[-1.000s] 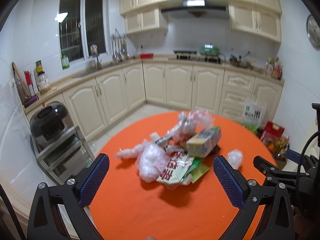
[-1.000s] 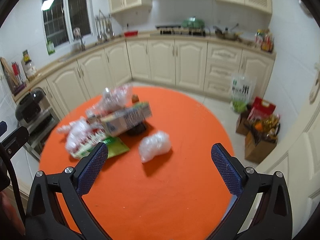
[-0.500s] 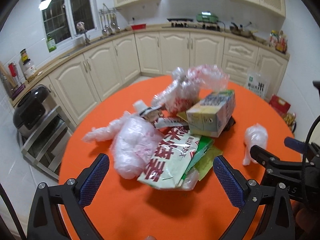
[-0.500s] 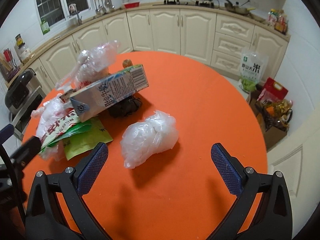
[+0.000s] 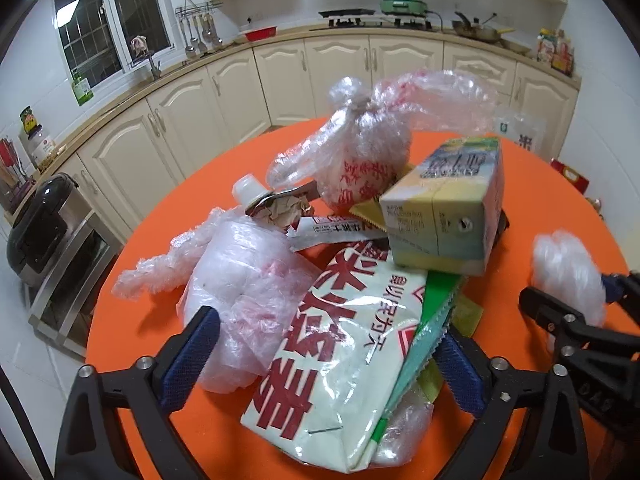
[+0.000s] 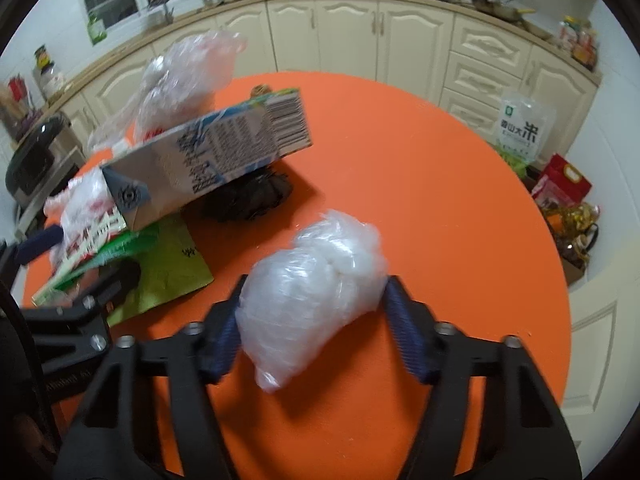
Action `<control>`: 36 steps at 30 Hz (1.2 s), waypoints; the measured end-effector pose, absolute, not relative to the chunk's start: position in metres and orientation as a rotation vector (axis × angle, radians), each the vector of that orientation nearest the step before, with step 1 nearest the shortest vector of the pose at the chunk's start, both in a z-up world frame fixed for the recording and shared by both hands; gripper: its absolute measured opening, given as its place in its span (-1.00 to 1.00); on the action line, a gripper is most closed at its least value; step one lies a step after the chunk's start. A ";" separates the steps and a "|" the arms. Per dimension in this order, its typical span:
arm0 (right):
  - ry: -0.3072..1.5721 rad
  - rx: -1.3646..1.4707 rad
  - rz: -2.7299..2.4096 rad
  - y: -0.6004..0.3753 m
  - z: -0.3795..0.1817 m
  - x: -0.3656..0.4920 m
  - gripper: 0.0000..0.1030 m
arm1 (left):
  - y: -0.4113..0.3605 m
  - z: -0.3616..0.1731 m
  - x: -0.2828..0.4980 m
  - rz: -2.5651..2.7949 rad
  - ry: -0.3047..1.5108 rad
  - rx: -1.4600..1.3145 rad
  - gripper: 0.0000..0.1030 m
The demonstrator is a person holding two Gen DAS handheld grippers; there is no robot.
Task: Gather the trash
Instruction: 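Grasp the clear plastic bag with the right gripper, then grasp the green-and-white packet with the left gripper while the right holds the bag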
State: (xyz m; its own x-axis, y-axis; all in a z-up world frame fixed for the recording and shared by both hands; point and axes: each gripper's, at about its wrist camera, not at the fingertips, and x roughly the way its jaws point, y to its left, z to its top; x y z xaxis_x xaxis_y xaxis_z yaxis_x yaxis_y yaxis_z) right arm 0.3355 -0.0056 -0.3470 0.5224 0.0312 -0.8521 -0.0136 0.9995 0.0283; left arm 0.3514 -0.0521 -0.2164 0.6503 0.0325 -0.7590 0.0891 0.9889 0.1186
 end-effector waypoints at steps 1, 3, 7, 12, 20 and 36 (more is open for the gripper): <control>1.014 0.007 0.022 -0.004 -0.347 0.335 -0.13 | -0.048 -0.217 0.351 -0.046 0.857 0.133 0.70; 1.007 0.014 0.023 -0.005 -0.347 0.333 -0.14 | -0.043 -0.214 0.347 -0.068 0.844 0.116 0.50; 0.996 0.033 0.032 -0.012 -0.347 0.333 -0.20 | -0.030 -0.214 0.336 -0.081 0.821 0.114 0.05; 0.997 0.053 0.039 -0.015 -0.346 0.328 -0.21 | -0.010 -0.217 0.322 -0.094 0.801 0.099 -0.32; 1.002 0.066 0.039 -0.017 -0.345 0.322 -0.21 | -0.014 -0.224 0.302 -0.056 0.755 0.224 0.31; 0.970 0.116 0.055 -0.030 -0.329 0.301 -0.24 | 0.032 -0.214 0.255 -0.178 0.712 0.095 -0.81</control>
State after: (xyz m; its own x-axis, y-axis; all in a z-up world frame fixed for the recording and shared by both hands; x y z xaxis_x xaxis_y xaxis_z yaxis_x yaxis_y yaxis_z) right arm 0.3014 -0.0297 -0.3290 0.5649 0.0985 -0.8192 0.0054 0.9924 0.1230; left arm 0.2554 0.0324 -0.2139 0.7429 -0.1295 -0.6568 0.1940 0.9807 0.0260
